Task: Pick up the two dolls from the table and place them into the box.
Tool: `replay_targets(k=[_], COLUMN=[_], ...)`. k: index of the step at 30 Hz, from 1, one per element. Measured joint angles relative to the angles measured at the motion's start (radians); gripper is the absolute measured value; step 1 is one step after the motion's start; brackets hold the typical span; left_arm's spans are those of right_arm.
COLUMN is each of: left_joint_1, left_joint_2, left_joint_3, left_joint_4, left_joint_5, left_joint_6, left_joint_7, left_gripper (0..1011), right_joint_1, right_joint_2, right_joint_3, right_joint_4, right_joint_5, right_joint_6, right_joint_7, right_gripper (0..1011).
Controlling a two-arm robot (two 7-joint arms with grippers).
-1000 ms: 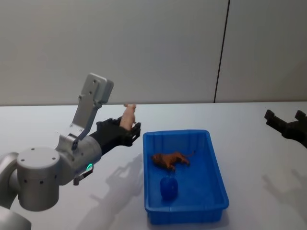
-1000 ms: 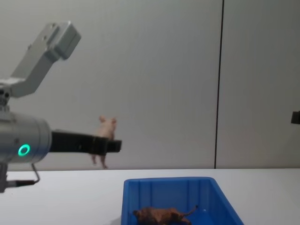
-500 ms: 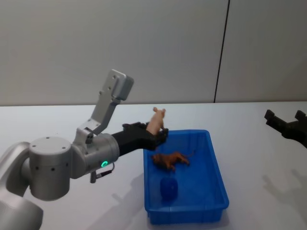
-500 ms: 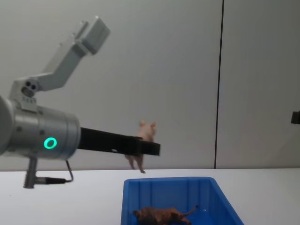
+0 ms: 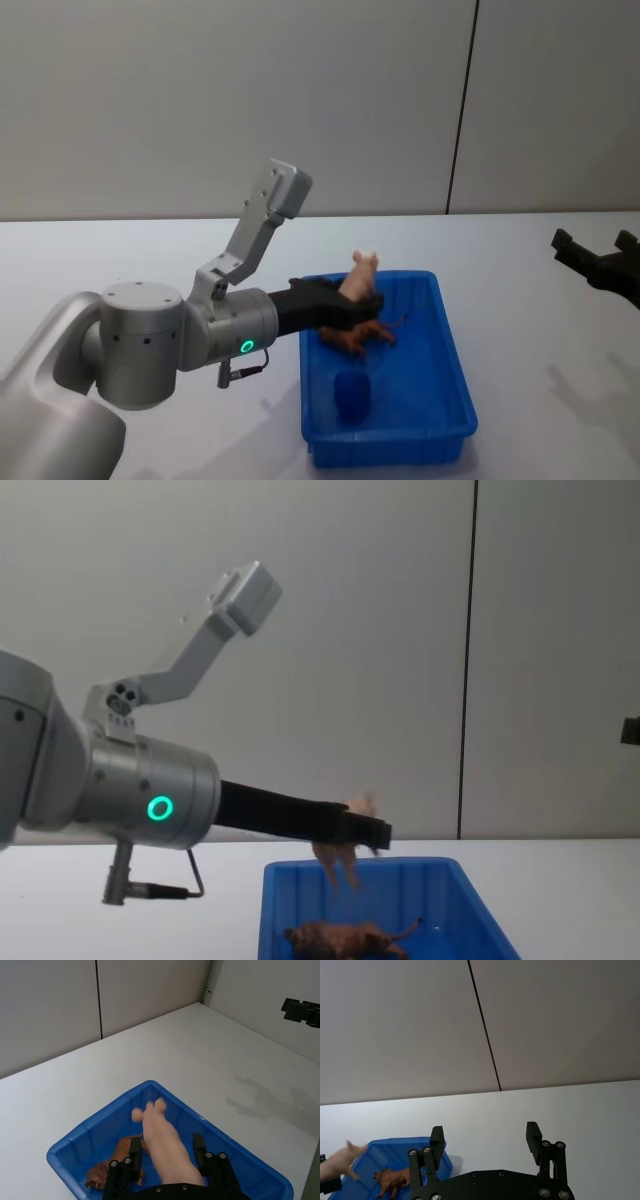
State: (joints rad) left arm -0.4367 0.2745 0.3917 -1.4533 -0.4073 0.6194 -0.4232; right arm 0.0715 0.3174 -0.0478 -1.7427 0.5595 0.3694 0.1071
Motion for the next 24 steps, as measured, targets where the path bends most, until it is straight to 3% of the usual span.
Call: replay_targets(k=[14,24], left_joint_1=[-0.019,-0.006], left_joint_2=[-0.021,-0.009], left_joint_3=[0.012,0.006], left_joint_4=[0.041,0.004], left_joint_5=[0.0,0.008], left_joint_6=[0.002,-0.038], left_joint_7=[-0.006,0.044], left_gripper=[985,1001], right_joint_1=[0.0,0.0], right_joint_2=[0.0,0.0], right_joint_3=[0.0,0.0], right_joint_4=[0.0,0.0], right_joint_5=[0.0,0.0], right_joint_6=[0.0,0.0], right_joint_7=[0.0,0.0], right_gripper=[1007,1007])
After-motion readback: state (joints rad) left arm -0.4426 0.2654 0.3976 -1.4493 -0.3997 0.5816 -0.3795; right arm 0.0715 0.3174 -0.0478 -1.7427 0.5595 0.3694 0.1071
